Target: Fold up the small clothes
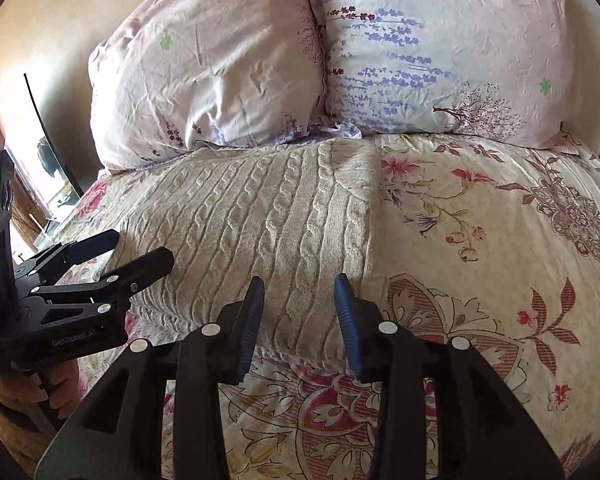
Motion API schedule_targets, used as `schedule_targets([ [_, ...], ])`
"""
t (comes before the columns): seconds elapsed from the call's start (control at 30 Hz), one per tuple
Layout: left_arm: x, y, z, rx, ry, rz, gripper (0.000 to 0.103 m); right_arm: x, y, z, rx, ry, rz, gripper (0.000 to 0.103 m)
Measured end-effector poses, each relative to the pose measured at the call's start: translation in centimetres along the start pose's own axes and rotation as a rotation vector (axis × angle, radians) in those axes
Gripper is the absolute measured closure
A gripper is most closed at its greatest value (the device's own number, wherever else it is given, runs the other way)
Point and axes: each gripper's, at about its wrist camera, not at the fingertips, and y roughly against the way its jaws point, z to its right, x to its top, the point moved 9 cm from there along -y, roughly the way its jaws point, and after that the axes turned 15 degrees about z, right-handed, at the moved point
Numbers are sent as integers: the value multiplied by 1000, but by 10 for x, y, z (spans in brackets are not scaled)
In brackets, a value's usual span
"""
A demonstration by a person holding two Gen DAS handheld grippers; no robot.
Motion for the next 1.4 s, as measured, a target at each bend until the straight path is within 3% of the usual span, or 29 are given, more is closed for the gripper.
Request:
schedule_targets([
  [0.27, -15, -10, 2, 12, -24, -35, 6, -9, -10, -3, -28, 39, -54, 64],
  [0.53, -29, -25, 1, 41, -35, -127, 2, -15, -17, -8, -57, 124, -85, 63],
  [0.7, -32, -25, 0, 49, -36, -130, 2, -14, -18, -10, -65, 170, -83, 62],
  [0.83, -22, -4, -7, -4, 1, -61, 2, 1, 4, -3, -46, 86, -14, 62],
  [0.87, -17, 7, -15, -9, 18, -28, 2, 7, 13, 0, -57, 71, 19, 54],
  [0.93, -7, 27, -33, 9, 35, 26, 2, 17, 32, 9, -104, 66, 81, 13],
  [0.97, -4, 36, -44, 27, 40, 48, 2, 21, 40, 12, -119, 66, 105, 8],
  [1.07, -1, 56, -72, 65, 52, 75, 2, 27, 57, 21, -149, 43, 142, 5],
  [1.2, -14, 68, -95, 113, 62, 48, 2, 20, 61, 33, -221, -13, 130, 1],
  [1.33, -34, 69, -97, 95, 94, 1, 2, 3, 60, 33, -303, 20, 95, 1],
  [1.4, -43, 69, -89, 82, 85, -11, 2, -4, 57, 25, -302, 47, 80, 1],
])
